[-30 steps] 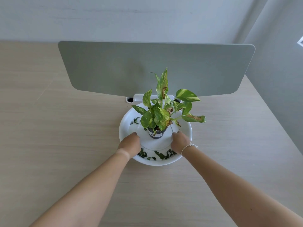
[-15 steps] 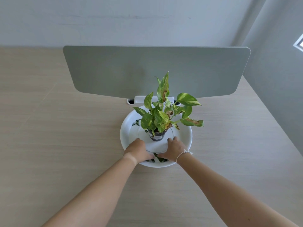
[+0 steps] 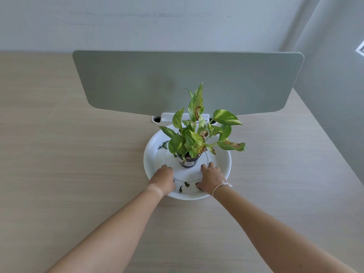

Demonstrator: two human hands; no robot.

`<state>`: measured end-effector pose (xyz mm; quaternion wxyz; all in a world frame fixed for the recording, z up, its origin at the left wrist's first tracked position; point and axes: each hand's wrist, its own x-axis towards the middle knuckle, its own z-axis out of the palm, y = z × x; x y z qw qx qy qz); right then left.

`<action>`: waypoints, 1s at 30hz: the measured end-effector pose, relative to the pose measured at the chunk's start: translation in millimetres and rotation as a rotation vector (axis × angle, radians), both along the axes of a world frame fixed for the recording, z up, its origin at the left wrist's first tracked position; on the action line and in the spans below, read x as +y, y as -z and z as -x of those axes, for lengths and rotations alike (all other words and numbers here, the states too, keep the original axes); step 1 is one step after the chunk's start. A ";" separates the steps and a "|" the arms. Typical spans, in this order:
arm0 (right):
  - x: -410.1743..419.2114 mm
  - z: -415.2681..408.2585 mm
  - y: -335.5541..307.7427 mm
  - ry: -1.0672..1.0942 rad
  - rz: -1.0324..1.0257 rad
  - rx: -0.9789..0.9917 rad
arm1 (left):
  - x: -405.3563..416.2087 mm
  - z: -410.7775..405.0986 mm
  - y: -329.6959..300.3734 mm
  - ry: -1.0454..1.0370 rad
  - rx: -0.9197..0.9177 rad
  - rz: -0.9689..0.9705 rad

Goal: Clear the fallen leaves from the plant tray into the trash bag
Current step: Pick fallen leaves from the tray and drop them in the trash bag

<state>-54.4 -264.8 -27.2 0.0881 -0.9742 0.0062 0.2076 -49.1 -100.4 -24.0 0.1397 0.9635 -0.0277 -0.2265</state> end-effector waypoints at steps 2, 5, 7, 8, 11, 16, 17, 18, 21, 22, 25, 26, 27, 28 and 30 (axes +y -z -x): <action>-1.5 -0.3 0.9 0.009 -0.018 -0.010 | 4.0 -0.7 1.2 0.008 -0.005 0.015; -2.5 0.1 2.1 0.017 -0.037 -0.036 | 5.9 -0.5 3.1 0.017 -0.026 0.036; -3.2 0.7 3.2 0.016 -0.048 -0.046 | 5.2 0.5 3.1 0.007 -0.027 0.064; -3.7 0.7 3.8 0.013 -0.049 -0.047 | 4.5 0.8 2.8 -0.003 -0.024 0.080; -3.6 0.7 4.4 0.014 -0.047 -0.039 | 0.5 1.6 1.8 -0.035 -0.007 0.109; -0.9 0.3 2.1 0.006 -0.040 0.017 | -6.9 4.4 2.7 -0.019 -0.006 0.030; -0.5 0.4 1.6 -0.004 -0.033 0.030 | -7.5 4.6 3.0 -0.017 -0.006 0.022; -0.1 0.4 1.4 -0.017 -0.023 0.040 | -7.8 4.8 3.1 -0.017 -0.005 0.019; 0.0 0.6 1.5 -0.041 0.014 0.050 | -8.3 4.6 2.6 -0.010 -0.005 0.022; 0.1 0.4 1.6 -0.043 0.025 0.045 | -8.0 4.5 2.6 -0.006 -0.005 0.025; 0.8 -1.0 2.4 -0.053 0.036 0.034 | -5.6 4.0 3.1 0.010 -0.001 0.043; 0.8 -1.5 2.7 -0.056 0.035 0.032 | -4.5 3.7 3.6 0.015 -0.003 0.050; 0.3 -2.1 2.8 -0.053 0.031 0.028 | -3.5 3.4 4.2 0.020 -0.005 0.058; -0.8 -2.8 3.2 -0.051 0.028 0.026 | -2.7 3.3 4.6 0.026 -0.009 0.065; -3.9 -4.2 4.0 -0.044 0.017 0.023 | -1.4 3.1 5.3 0.037 -0.016 0.084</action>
